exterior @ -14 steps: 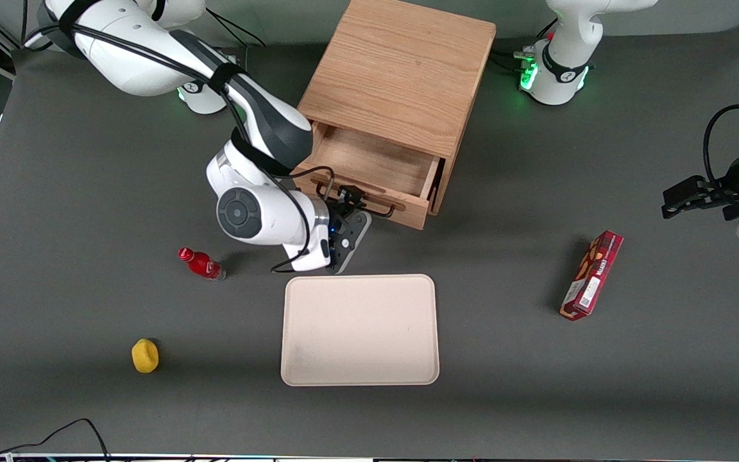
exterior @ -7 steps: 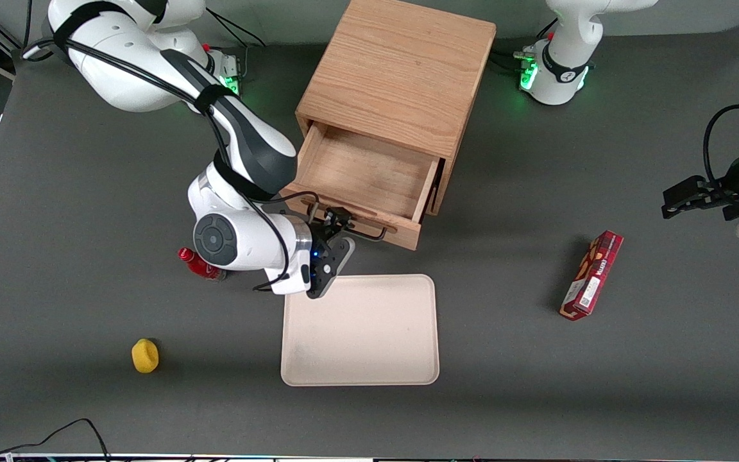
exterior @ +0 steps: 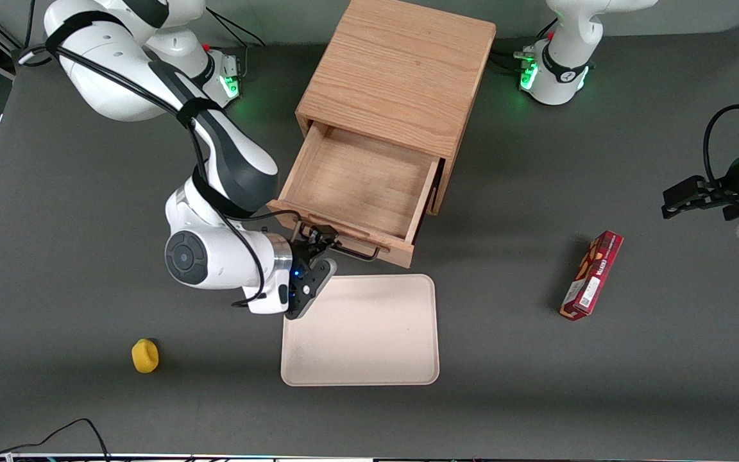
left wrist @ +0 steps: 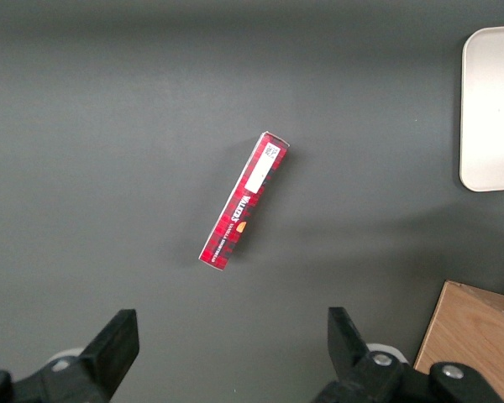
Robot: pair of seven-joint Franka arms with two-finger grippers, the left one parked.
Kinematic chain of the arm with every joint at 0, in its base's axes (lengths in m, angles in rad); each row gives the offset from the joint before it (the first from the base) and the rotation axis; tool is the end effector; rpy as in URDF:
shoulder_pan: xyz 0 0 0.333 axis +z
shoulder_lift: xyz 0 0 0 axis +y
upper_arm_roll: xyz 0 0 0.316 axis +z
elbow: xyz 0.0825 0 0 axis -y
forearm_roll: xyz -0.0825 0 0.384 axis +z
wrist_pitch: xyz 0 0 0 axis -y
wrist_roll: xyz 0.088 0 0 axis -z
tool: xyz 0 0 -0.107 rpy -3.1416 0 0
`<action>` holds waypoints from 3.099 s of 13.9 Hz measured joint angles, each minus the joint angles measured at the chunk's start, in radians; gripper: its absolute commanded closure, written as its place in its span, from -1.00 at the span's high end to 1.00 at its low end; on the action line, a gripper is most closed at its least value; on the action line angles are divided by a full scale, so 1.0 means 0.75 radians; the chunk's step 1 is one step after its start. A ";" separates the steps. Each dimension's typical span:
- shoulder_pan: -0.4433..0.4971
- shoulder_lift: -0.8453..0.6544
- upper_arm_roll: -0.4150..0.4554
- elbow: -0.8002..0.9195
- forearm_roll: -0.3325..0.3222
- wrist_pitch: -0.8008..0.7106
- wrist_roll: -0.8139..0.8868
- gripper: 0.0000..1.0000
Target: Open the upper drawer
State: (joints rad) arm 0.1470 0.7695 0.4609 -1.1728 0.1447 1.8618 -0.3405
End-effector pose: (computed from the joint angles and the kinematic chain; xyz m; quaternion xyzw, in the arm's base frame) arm 0.6580 0.3504 0.3697 -0.8993 -0.3751 0.0327 0.2225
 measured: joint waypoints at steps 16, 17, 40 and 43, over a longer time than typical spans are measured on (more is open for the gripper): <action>-0.003 0.034 -0.148 0.323 -0.037 -0.100 -0.110 1.00; 0.001 -0.008 -0.162 0.330 -0.081 -0.116 -0.090 1.00; -0.022 -1.373 -0.818 -0.806 -0.205 -0.606 0.550 1.00; -0.015 -1.377 -0.814 -0.806 -0.206 -0.574 0.625 1.00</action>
State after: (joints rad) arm 0.1355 -0.2635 -0.1497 -1.7773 -0.0095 1.4314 0.1282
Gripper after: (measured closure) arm 0.000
